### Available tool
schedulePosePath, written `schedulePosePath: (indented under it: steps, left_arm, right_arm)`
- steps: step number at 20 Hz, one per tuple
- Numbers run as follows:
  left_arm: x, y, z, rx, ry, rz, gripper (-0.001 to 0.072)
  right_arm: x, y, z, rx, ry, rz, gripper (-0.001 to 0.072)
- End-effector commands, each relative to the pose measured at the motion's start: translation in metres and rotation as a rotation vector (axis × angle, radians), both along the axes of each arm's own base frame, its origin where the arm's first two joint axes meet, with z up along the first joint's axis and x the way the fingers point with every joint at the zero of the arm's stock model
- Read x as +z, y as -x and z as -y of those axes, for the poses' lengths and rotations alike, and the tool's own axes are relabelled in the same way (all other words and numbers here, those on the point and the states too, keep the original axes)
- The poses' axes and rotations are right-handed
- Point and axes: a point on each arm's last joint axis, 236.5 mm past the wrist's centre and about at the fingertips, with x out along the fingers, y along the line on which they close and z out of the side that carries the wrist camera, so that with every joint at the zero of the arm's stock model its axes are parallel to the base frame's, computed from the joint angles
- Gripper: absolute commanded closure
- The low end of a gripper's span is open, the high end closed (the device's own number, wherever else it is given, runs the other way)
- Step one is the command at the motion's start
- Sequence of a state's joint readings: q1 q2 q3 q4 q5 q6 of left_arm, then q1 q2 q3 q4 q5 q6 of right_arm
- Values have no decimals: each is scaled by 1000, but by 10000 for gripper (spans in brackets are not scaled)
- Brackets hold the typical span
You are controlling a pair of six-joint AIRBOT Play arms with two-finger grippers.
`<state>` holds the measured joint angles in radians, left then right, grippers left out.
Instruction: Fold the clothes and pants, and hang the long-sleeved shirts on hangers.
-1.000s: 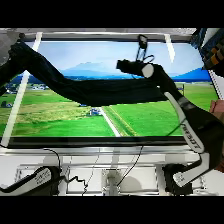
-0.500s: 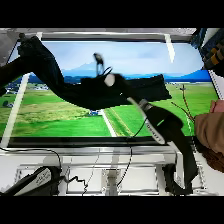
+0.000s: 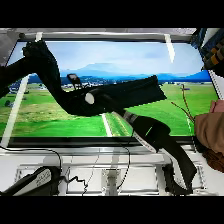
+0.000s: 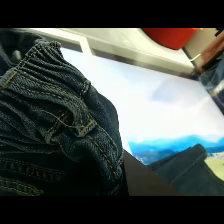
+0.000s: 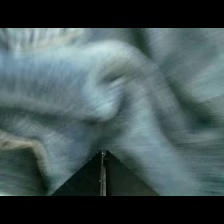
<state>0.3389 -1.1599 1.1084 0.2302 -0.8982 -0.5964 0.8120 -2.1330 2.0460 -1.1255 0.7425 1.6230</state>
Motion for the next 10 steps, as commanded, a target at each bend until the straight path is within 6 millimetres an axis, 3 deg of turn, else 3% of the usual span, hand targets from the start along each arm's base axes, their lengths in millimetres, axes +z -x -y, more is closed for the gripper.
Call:
schedulePosePath:
  steps: [1,4,8,9,10]
  left_arm:
    - [-12,-1,30,-71,3,-27,648]
    - [-38,1,93,-211,15,-84,648]
    - [-95,11,191,-380,8,-197,647]
    - [-112,17,210,-420,7,-233,619]
    - [-126,24,225,-453,23,-282,454]
  right_arm:
    - [21,-42,82,-47,142,7,692]
    - [67,-86,173,-172,158,-17,692]
    - [110,-128,282,-352,144,-14,691]
    - [114,-132,304,-382,151,-26,691]
    - [114,-133,323,-405,161,-46,691]
